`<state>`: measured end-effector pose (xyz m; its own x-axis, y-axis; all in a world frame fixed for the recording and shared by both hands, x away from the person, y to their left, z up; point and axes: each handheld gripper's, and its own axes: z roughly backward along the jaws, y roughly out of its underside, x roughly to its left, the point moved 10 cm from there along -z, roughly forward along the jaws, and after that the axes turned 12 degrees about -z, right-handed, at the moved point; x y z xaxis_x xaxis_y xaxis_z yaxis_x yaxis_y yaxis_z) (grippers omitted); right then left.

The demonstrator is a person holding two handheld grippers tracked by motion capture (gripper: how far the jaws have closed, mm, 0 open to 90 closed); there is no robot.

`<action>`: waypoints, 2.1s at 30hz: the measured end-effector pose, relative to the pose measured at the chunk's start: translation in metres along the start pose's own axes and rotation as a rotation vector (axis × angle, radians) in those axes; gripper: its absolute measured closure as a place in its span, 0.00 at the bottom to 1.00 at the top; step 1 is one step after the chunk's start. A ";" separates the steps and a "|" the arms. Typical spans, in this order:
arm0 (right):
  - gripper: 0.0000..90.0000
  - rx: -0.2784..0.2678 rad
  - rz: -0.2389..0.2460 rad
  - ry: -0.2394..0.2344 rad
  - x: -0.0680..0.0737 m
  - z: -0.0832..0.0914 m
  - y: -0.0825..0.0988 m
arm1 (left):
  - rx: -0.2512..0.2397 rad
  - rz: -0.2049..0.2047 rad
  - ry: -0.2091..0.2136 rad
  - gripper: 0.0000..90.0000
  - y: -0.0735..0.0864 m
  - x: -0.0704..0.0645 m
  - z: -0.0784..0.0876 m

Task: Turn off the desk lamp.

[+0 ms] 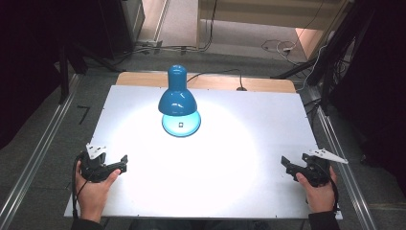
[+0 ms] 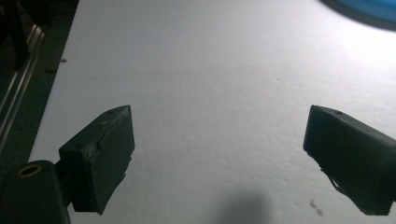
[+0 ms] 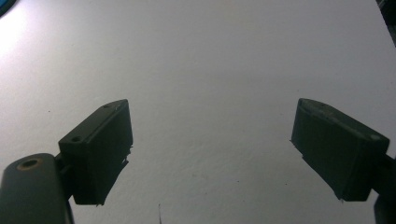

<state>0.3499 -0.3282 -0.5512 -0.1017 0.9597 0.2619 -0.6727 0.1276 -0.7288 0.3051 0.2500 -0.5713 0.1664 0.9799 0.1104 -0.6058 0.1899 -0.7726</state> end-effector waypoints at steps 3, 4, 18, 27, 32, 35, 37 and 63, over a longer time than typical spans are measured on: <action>0.12 -0.002 0.001 0.000 -0.001 0.000 0.000 | -0.045 0.028 0.026 0.11 -0.010 -0.007 0.008; 0.12 0.001 -0.006 0.003 -0.002 0.000 0.000 | -0.056 0.026 0.022 0.11 -0.012 -0.008 0.010; 0.12 0.003 -0.008 0.006 -0.002 0.000 0.000 | -0.083 0.033 0.068 0.10 -0.022 -0.022 0.008; 0.12 0.004 -0.004 0.006 -0.001 -0.001 0.000 | -0.091 0.028 0.098 0.11 -0.029 -0.034 0.003; 0.13 0.006 -0.004 0.007 -0.001 -0.001 0.001 | -0.094 0.015 0.115 0.11 -0.036 -0.042 -0.002; 0.12 0.006 -0.004 0.006 -0.001 -0.001 0.001 | -0.092 0.008 0.123 0.11 -0.039 -0.047 -0.005; 0.12 0.005 -0.003 0.005 -0.001 -0.001 0.001 | -0.098 0.006 0.123 0.11 -0.042 -0.050 -0.007; 0.12 0.005 -0.003 0.004 -0.002 -0.001 0.001 | -0.103 -0.036 0.156 0.11 -0.062 -0.078 -0.027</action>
<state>0.3505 -0.3295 -0.5529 -0.0967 0.9602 0.2619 -0.6770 0.1294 -0.7245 0.3509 0.1599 -0.5492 0.3097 0.9497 0.0472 -0.5161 0.2096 -0.8305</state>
